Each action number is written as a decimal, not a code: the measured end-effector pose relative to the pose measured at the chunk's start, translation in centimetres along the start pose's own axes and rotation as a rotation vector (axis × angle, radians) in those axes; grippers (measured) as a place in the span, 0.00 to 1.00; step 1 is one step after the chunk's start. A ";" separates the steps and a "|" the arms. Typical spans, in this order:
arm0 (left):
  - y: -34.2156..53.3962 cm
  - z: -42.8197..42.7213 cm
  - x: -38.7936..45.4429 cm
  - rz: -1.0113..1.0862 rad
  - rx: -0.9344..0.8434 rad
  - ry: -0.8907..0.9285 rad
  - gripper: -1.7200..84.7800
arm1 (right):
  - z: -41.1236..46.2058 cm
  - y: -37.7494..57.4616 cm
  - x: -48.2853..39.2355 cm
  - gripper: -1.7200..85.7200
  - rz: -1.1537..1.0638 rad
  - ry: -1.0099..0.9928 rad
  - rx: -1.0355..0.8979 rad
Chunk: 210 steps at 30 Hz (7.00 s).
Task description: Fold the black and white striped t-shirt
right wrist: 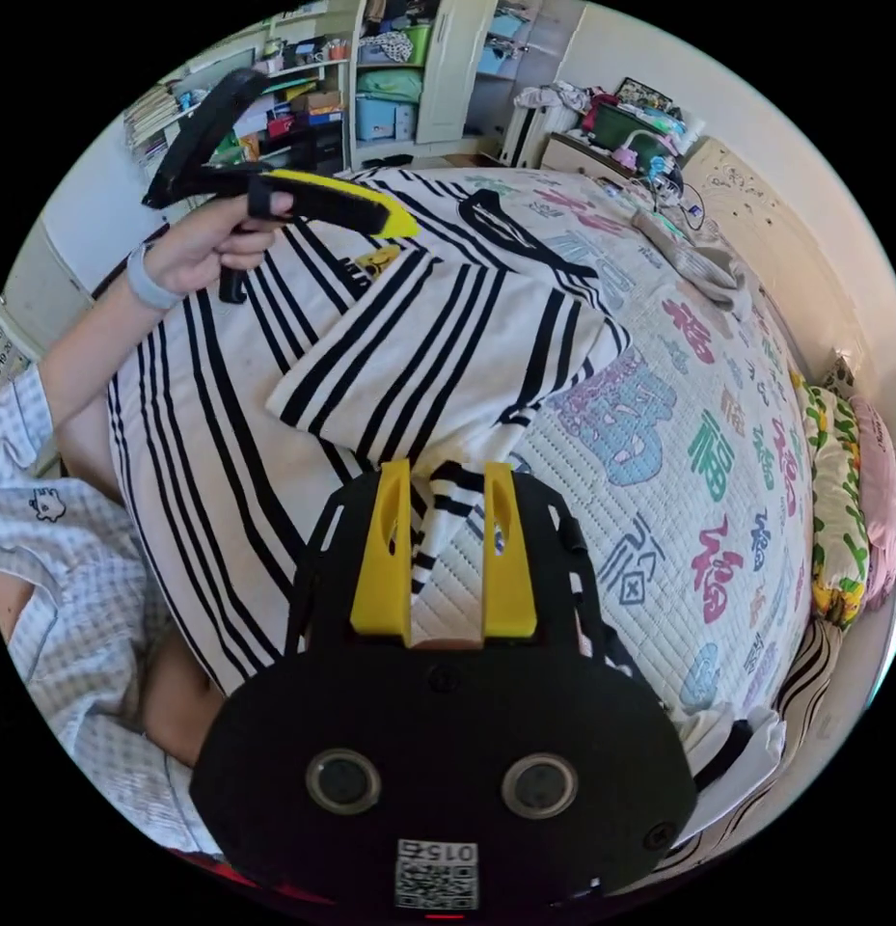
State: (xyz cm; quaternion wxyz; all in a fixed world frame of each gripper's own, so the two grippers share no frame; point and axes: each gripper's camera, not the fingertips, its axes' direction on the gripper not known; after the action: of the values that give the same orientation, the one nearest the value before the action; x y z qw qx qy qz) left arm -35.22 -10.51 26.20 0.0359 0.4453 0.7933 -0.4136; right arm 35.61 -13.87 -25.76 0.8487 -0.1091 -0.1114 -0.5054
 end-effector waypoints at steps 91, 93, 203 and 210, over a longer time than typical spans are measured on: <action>0.9 -35.6 -22.5 -0.191 0.355 0.120 0.12 | 12.1 -16.2 -6.7 0.09 -0.040 -0.151 0.345; 5.9 -39.2 -29.2 -0.381 0.411 0.102 0.11 | 12.7 -22.3 -8.9 0.09 -0.120 -0.147 0.336; 7.0 -26.4 -13.3 0.237 -0.077 -0.207 0.02 | 14.9 -44.4 11.8 0.02 0.146 -0.664 0.176; 7.3 -27.3 -13.7 0.206 -0.037 -0.178 0.04 | 14.7 -45.1 13.6 0.12 0.179 -0.662 0.234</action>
State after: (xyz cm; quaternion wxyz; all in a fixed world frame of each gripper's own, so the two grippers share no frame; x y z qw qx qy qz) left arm -13.10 0.90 45.37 0.1567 0.4852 0.7444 -0.4311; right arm 1.02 -41.83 -4.39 0.8141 -0.1784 -0.4274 -0.3503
